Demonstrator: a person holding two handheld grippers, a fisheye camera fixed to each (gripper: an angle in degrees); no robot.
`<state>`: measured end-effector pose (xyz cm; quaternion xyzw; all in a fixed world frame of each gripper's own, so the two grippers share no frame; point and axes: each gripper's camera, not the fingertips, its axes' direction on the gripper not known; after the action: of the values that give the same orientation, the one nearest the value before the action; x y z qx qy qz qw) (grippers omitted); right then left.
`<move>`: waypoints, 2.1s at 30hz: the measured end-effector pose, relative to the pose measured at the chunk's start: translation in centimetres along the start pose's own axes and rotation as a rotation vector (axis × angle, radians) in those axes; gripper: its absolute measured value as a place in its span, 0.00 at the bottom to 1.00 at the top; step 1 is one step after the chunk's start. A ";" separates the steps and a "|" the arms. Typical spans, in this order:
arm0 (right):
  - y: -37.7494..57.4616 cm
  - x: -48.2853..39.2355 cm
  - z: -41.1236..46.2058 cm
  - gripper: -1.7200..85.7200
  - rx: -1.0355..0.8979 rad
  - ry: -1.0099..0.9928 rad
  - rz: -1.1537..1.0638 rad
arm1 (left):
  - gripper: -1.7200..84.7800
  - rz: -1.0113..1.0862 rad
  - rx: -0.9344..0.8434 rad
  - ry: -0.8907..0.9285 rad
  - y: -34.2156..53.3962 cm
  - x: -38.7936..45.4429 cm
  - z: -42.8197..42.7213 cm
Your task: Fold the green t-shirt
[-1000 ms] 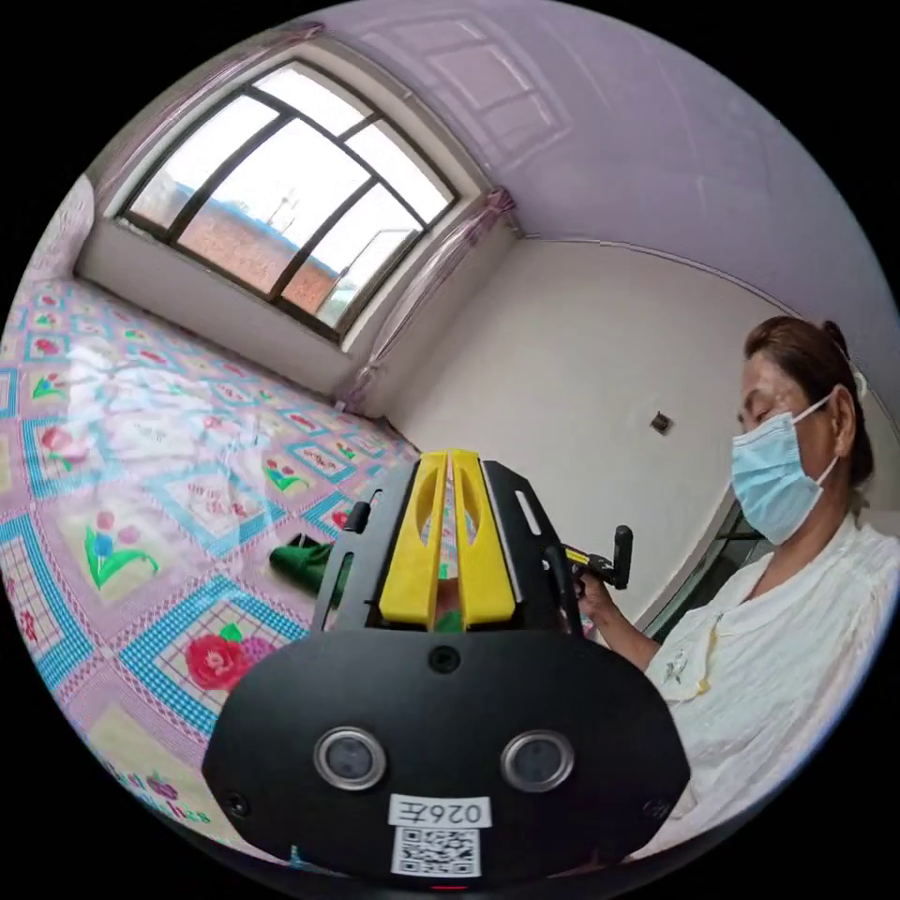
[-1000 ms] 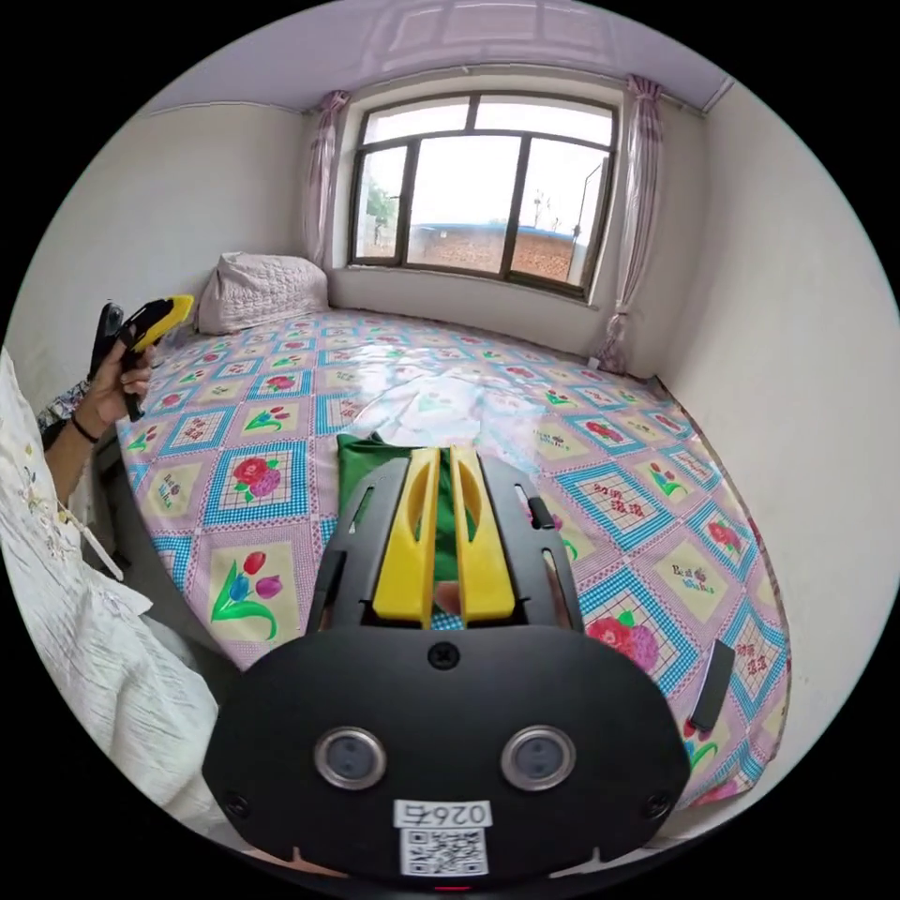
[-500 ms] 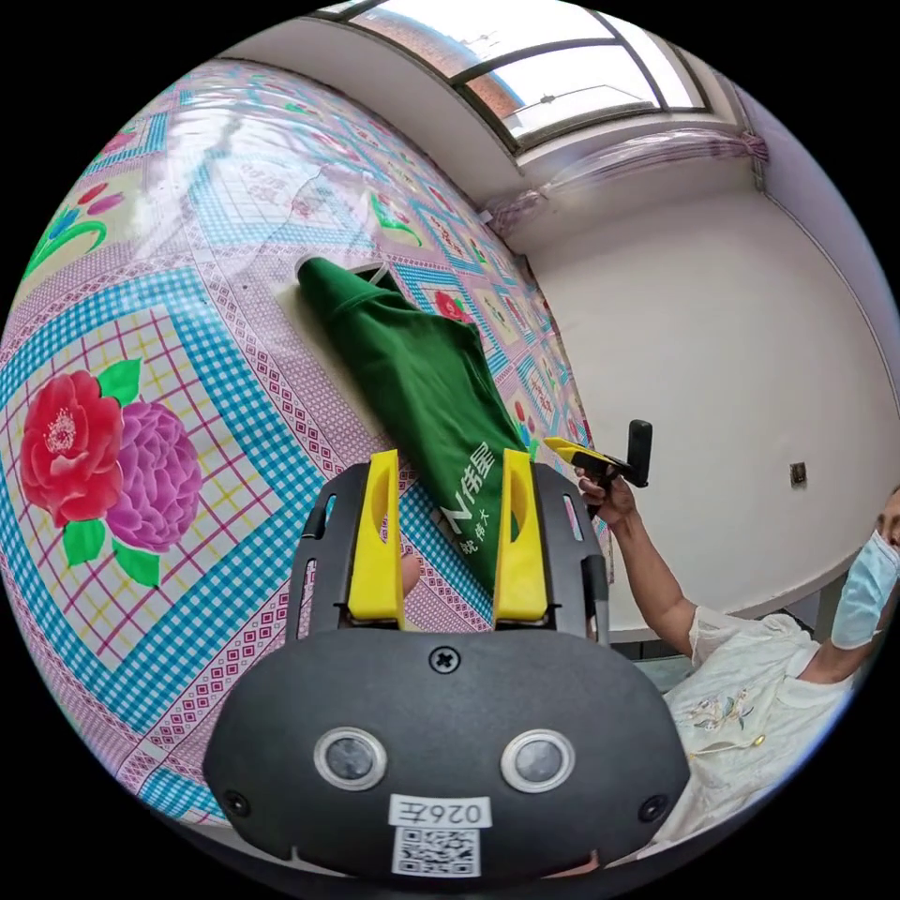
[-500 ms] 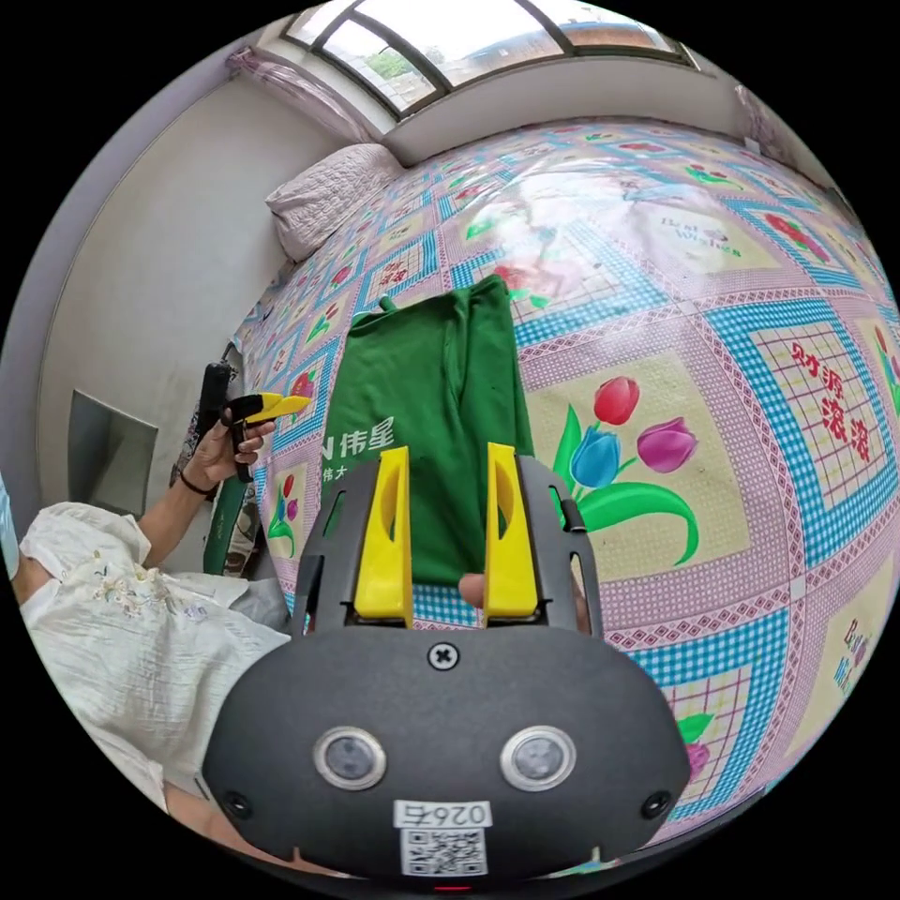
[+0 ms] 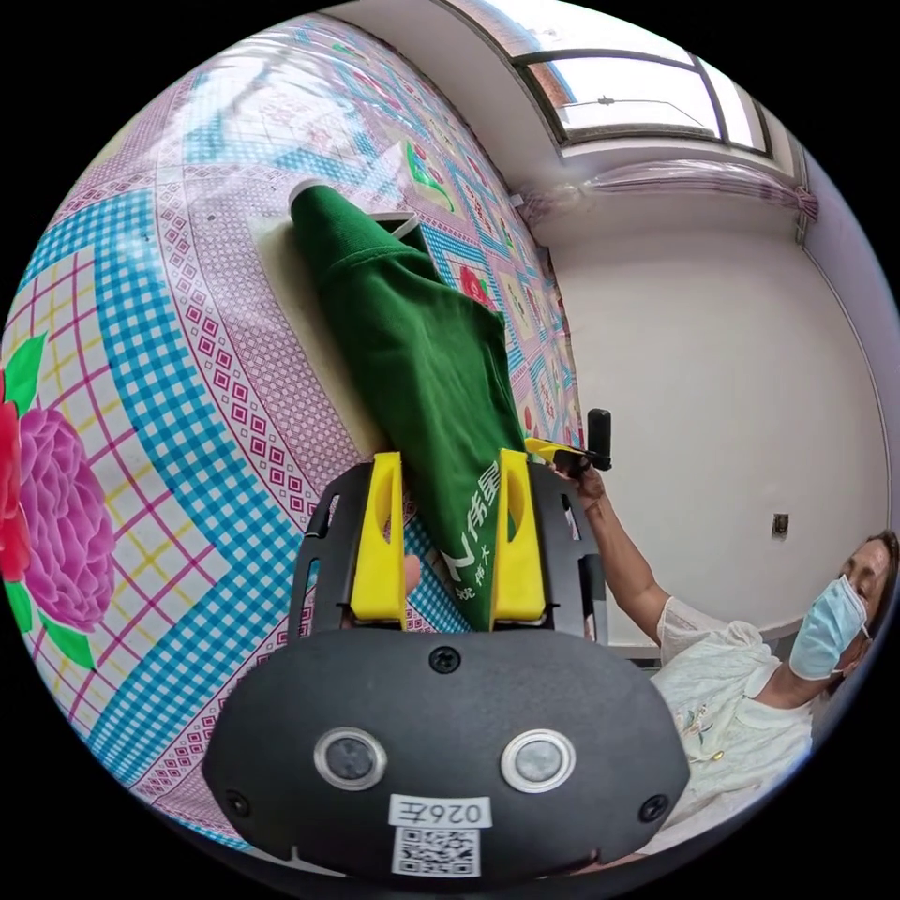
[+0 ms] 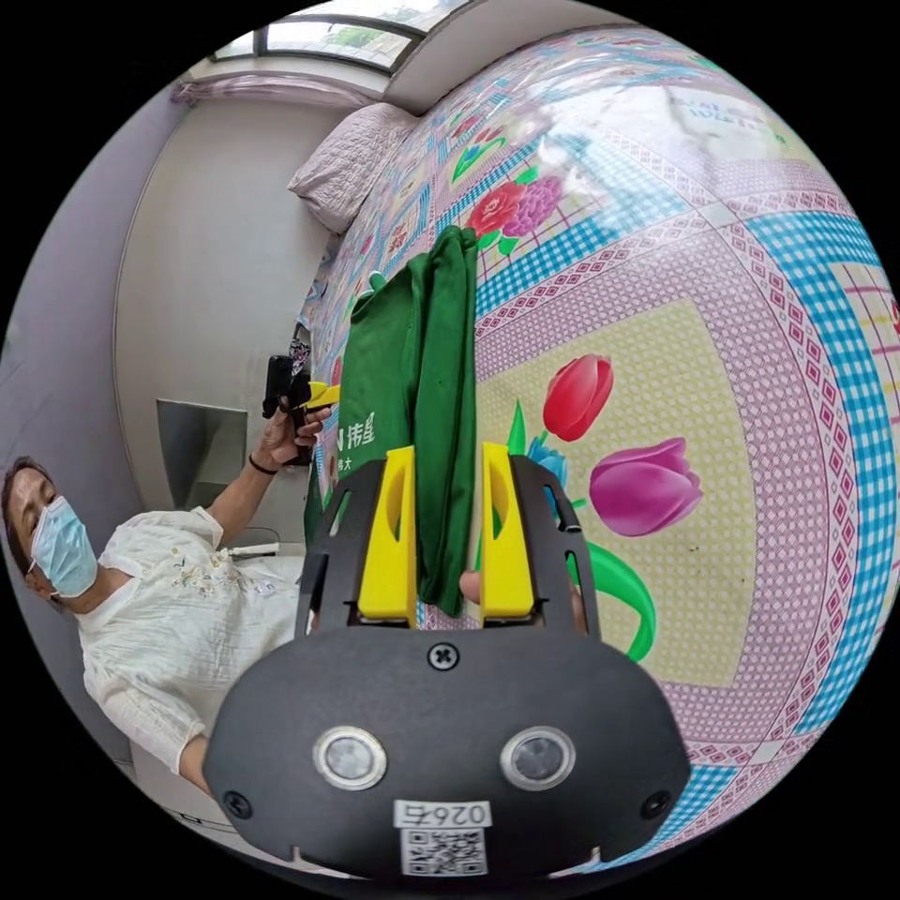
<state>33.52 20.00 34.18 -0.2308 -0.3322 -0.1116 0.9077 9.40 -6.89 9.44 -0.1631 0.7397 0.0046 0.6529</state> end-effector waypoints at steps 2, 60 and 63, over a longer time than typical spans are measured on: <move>-0.1 1.0 -0.7 0.09 0.001 -0.035 0.004 | 0.16 -0.010 -0.012 -0.020 -1.3 0.0 0.4; 53.3 -0.9 -13.9 0.01 0.559 0.330 0.640 | 0.05 0.436 -0.680 -0.055 -10.2 21.5 41.4; 54.7 -0.1 -14.8 0.01 0.560 0.326 0.648 | 0.06 0.426 -0.688 -0.041 -10.5 21.8 43.3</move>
<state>61.03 60.23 5.30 -0.0480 -0.1129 0.2375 0.9636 51.71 -12.40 -15.90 -0.2150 0.6992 0.3902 0.5591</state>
